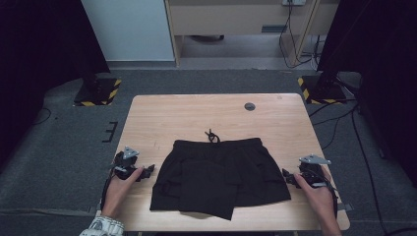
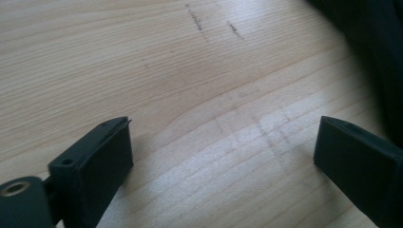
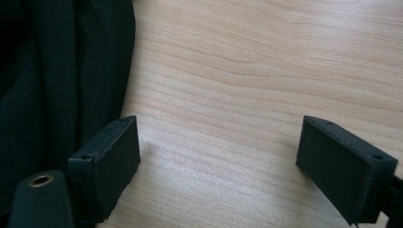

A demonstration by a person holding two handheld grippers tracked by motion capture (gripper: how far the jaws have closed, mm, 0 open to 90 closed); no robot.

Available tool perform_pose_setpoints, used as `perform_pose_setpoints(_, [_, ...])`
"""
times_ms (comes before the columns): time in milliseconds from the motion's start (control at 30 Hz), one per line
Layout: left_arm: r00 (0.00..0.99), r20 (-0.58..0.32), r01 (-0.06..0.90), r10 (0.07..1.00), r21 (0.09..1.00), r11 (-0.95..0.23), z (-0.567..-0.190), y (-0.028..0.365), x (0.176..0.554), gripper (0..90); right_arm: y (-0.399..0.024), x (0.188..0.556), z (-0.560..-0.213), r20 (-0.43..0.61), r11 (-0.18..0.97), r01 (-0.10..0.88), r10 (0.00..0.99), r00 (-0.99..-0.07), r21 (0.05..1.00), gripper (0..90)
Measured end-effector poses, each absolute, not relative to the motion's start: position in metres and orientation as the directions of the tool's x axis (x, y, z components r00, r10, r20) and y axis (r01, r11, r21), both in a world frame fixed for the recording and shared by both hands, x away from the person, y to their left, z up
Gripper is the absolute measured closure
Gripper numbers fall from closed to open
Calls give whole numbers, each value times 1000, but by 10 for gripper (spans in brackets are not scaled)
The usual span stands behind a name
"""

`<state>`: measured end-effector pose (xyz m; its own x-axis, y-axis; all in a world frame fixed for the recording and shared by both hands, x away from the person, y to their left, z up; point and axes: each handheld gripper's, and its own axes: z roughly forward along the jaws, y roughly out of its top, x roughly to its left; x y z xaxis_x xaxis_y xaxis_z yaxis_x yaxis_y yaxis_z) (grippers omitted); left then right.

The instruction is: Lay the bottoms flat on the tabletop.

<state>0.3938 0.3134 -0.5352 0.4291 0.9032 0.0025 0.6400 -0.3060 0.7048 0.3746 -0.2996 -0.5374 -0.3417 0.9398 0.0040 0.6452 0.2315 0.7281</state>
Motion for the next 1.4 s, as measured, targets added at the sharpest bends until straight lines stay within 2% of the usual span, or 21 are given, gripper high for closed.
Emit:
perform_pose_setpoints(33, [429, 3, 638, 903, 707, -305, -532, 310, 394, 76, -298, 375, -537, 10, 230, 641, 937, -348, 732, 199])
perform_pose_setpoints(133, [438, -8, 619, 899, 728, -295, -527, 306, 393, 87, -293, 376, -533, 63, 194, 625, 929, -365, 756, 230])
perform_pose_setpoints(167, [445, -14, 600, 895, 747, -287, -520, 300, 391, 100, -286, 376, -528, 69, 195, 595, 918, -391, 780, 286])
perform_pose_setpoints(233, [463, -9, 585, 886, 754, -298, -517, 293, 389, 107, -278, 376, -524, 75, 203, 572, 902, -424, 795, 322])
perform_pose_setpoints(367, [496, -15, 555, 868, 774, -304, -512, 282, 386, 133, -260, 382, -523, 78, 222, 546, 878, -472, 808, 320])
perform_pose_setpoints(500, [513, -18, 544, 858, 781, -308, -509, 276, 386, 180, -251, 391, -525, 74, 230, 568, 884, -461, 790, 306])
perform_pose_setpoints(600, [540, -42, 546, 841, 778, -312, -509, 270, 385, 246, -247, 392, -527, 72, 245, 582, 881, -467, 775, 334])
perform_pose_setpoints(667, [567, -53, 549, 822, 768, -329, -510, 264, 385, 299, -243, 390, -531, 38, 302, 601, 874, -485, 740, 458])
perform_pose_setpoints(767, [574, -55, 552, 817, 763, -337, -510, 260, 384, 339, -243, 389, -533, 30, 319, 594, 864, -502, 738, 525])
perform_pose_setpoints(900, [598, -40, 558, 801, 738, -379, -513, 250, 383, 437, -241, 384, -531, 39, 344, 584, 839, -543, 735, 749])
perform_pose_setpoints(933, [598, -40, 558, 801, 738, -379, -513, 250, 383, 457, -241, 384, -531, 39, 344, 584, 839, -543, 735, 749])
perform_pose_setpoints(967, [607, -24, 557, 794, 726, -403, -515, 245, 384, 481, -240, 382, -530, 33, 361, 579, 829, -559, 731, 795])
perform_pose_setpoints(1000, [607, -24, 557, 794, 726, -403, -515, 245, 384, 498, -240, 382, -530, 33, 361, 579, 829, -559, 731, 795])
perform_pose_setpoints(1033, [609, -19, 563, 793, 715, -415, -517, 244, 384, 534, -240, 379, -529, 34, 373, 579, 820, -571, 725, 832])
perform_pose_setpoints(1100, [602, -14, 574, 798, 702, -421, -518, 243, 385, 562, -241, 379, -529, 39, 372, 582, 819, -572, 723, 840])
perform_pose_setpoints(1133, [603, -24, 585, 797, 692, -422, -519, 244, 385, 626, -242, 377, -528, 51, 368, 588, 817, -574, 720, 847])
perform_pose_setpoints(1200, [608, -32, 601, 794, 671, -434, -521, 244, 385, 683, -244, 375, -528, 64, 360, 599, 820, -568, 715, 850])
perform_pose_setpoints(1233, [616, -56, 609, 786, 667, -429, -521, 244, 384, 751, -246, 371, -527, 71, 361, 605, 817, -572, 710, 850])
perform_pose_setpoints(1300, [624, -56, 609, 780, 659, -440, -520, 244, 383, 771, -247, 369, -527, 73, 364, 607, 816, -574, 707, 850])
perform_pose_setpoints(1367, [642, -63, 606, 764, 652, -456, -519, 243, 380, 855, -250, 360, -525, 74, 377, 612, 809, -583, 695, 843])
perform_pose_setpoints(1400, [648, -60, 604, 759, 647, -465, -518, 242, 378, 855, -250, 360, -525, 74, 377, 612, 809, -583, 695, 843])
